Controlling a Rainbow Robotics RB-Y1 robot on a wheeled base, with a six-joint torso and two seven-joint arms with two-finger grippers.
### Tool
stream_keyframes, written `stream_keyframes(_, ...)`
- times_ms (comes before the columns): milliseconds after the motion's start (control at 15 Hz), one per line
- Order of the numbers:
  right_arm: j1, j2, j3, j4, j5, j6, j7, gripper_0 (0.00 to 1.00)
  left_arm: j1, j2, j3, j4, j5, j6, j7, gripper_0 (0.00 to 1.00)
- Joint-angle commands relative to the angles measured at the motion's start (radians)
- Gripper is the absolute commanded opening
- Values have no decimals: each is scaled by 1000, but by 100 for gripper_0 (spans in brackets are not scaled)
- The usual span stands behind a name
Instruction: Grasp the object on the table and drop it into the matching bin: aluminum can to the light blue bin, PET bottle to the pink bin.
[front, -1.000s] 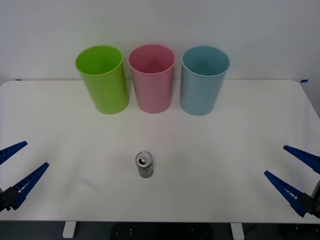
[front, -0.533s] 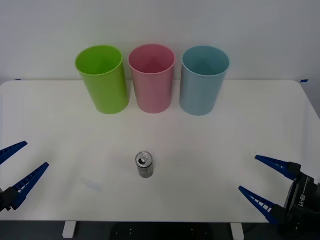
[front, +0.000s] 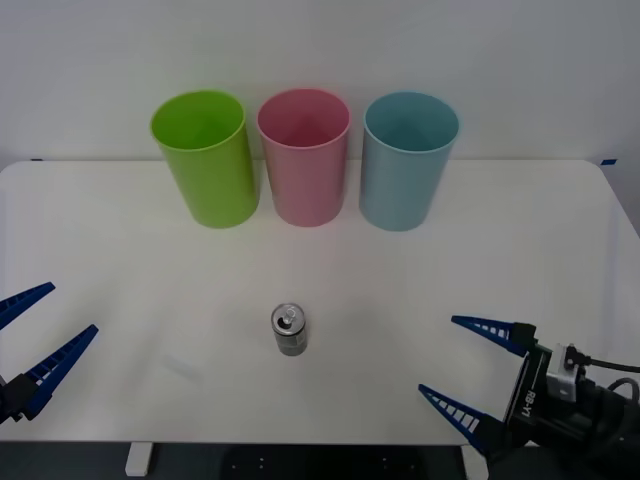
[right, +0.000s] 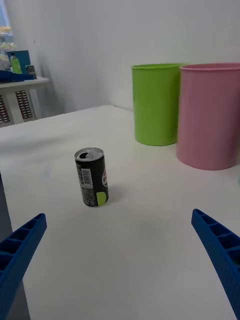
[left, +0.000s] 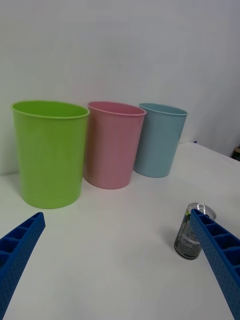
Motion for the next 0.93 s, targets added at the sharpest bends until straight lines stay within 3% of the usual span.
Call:
stream_keyframes(67, -25, 2, 85, 0, 16, 93, 12, 100, 0, 0, 0, 0, 0, 0, 0, 100)
stream_keyframes(667, -107, 6, 330, 1, 28, 400, 27, 100, 0, 0, 0, 0, 0, 0, 0, 100)
stream_keyframes(933, -173, 48, 350, 92, 51, 389, 27, 100, 0, 0, 0, 0, 0, 0, 0, 100)
